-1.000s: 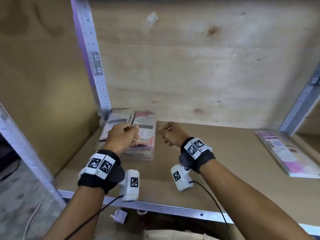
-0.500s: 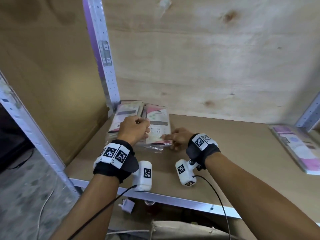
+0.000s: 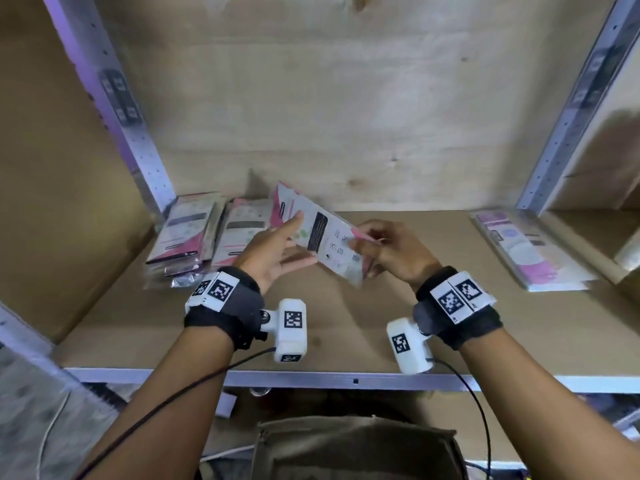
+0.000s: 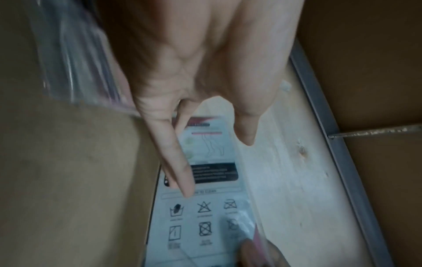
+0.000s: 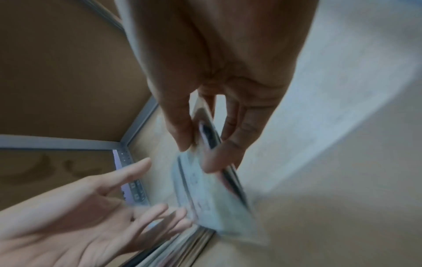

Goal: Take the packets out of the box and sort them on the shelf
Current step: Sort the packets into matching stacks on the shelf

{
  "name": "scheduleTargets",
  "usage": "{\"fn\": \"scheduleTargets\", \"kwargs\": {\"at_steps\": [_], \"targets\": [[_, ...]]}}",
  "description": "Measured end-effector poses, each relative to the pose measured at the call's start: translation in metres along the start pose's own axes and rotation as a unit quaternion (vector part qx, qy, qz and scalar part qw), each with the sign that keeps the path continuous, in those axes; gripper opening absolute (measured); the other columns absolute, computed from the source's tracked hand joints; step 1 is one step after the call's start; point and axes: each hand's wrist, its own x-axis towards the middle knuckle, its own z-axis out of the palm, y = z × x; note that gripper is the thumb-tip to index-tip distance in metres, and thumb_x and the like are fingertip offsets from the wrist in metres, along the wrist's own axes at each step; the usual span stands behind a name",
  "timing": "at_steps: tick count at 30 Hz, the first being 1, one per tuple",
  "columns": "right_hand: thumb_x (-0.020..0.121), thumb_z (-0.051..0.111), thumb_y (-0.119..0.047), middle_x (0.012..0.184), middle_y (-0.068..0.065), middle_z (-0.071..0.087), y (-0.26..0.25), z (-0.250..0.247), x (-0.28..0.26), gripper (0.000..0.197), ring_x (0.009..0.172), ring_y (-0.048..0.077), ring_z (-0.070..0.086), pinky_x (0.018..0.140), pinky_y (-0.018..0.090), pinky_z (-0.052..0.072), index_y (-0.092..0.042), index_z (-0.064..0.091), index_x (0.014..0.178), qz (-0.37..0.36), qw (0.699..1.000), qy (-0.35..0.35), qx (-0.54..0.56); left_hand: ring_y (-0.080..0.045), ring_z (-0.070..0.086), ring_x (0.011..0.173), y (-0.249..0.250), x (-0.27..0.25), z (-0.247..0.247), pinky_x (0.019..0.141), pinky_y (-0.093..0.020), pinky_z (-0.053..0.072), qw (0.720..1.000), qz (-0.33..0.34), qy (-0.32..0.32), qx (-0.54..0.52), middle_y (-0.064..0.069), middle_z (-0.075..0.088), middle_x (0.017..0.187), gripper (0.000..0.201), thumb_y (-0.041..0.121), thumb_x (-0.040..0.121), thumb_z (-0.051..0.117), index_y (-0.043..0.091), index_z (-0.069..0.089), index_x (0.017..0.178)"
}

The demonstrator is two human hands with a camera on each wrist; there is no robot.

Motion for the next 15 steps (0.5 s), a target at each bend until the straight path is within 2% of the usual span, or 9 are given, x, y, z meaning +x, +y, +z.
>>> {"fn": "scheduleTargets", "kwargs": {"at_steps": [2,3,5,7,10,12,14,15], "targets": [[0.088,0.072,-0.017,0.085,0.013,0.068,-0.006,-0.017,-0.007,0.018,0.059,0.023,0.06,0.054,0.032,0.055,-0.007,0.072,0.103,-0.046,0.998,0.007,-0.043,-0.036,0.071,0.104,-0.003,0.005,0.017,0.076,-0.038,0.061,0.998,-0.02,-0.037,-0.052,-0.025,0.054,0.133,0.088,0.048,0.066,0.084,0.012,0.05,0.138],[0.088,0.072,-0.017,0.089,0.008,0.071,-0.009,-0.025,-0.01,0.017,0.065,0.022,0.063,0.059,0.033,0.056,-0.011,0.073,0.103,-0.068,0.995,0.012,-0.066,-0.038,0.072,0.1,-0.005,0.008,0.026,0.076,-0.04,0.061,0.995,-0.027,-0.054,-0.074,-0.026,0.053,0.133,0.097,0.048,0.06,0.087,0.012,0.045,0.141],[0.087,0.072,-0.016,0.1,0.002,0.073,-0.013,-0.037,-0.015,0.017,0.087,0.018,0.066,0.075,0.028,0.055,-0.016,0.074,0.105,-0.111,0.989,0.014,-0.101,-0.04,0.073,0.096,-0.009,0.016,0.042,0.077,-0.044,0.061,0.99,-0.041,-0.07,-0.118,-0.029,0.052,0.131,0.102,0.046,0.057,0.089,0.013,0.041,0.141],[0.086,0.073,-0.015,0.107,-0.001,0.07,-0.013,-0.044,-0.018,0.021,0.098,0.014,0.064,0.086,0.022,0.05,-0.02,0.075,0.107,-0.134,0.981,-0.003,-0.137,-0.038,0.073,0.095,-0.015,0.026,0.054,0.077,-0.045,0.061,0.985,-0.048,-0.071,-0.151,-0.03,0.055,0.126,0.086,0.044,0.065,0.087,0.014,0.045,0.134],[0.084,0.075,-0.018,0.112,-0.001,0.064,-0.004,-0.052,-0.021,0.025,0.1,0.011,0.06,0.083,0.015,0.045,-0.021,0.074,0.109,-0.133,0.969,-0.031,-0.206,-0.029,0.076,0.087,-0.023,0.039,0.066,0.067,-0.036,0.062,0.984,-0.044,-0.028,-0.169,-0.027,0.064,0.115,0.047,0.034,0.085,0.077,0.009,0.053,0.116],[0.082,0.077,-0.019,0.116,-0.001,0.063,0.007,-0.06,-0.023,0.025,0.103,0.01,0.059,0.085,0.013,0.045,-0.02,0.075,0.107,-0.112,0.975,-0.05,-0.188,-0.026,0.073,0.093,-0.032,0.05,0.07,0.062,-0.031,0.062,0.99,-0.03,0.012,-0.138,-0.022,0.066,0.115,0.027,0.021,0.094,0.067,0.004,0.056,0.111],[0.082,0.078,-0.019,0.116,-0.002,0.065,0.016,-0.069,-0.026,0.022,0.107,0.009,0.061,0.09,0.015,0.048,-0.018,0.075,0.104,-0.079,0.987,-0.056,-0.125,-0.027,0.066,0.102,-0.04,0.058,0.073,0.058,-0.028,0.061,0.994,-0.008,0.032,-0.106,-0.017,0.066,0.111,0.014,0.01,0.096,0.061,0.008,0.057,0.109],[0.083,0.077,-0.019,0.115,-0.003,0.067,0.019,-0.073,-0.026,0.02,0.107,0.009,0.062,0.092,0.018,0.049,-0.017,0.075,0.104,-0.067,0.992,-0.041,-0.094,-0.026,0.065,0.101,-0.044,0.061,0.075,0.056,-0.027,0.061,0.995,-0.003,0.037,-0.095,-0.014,0.066,0.107,0.012,0.007,0.096,0.059,0.01,0.057,0.108]]}}
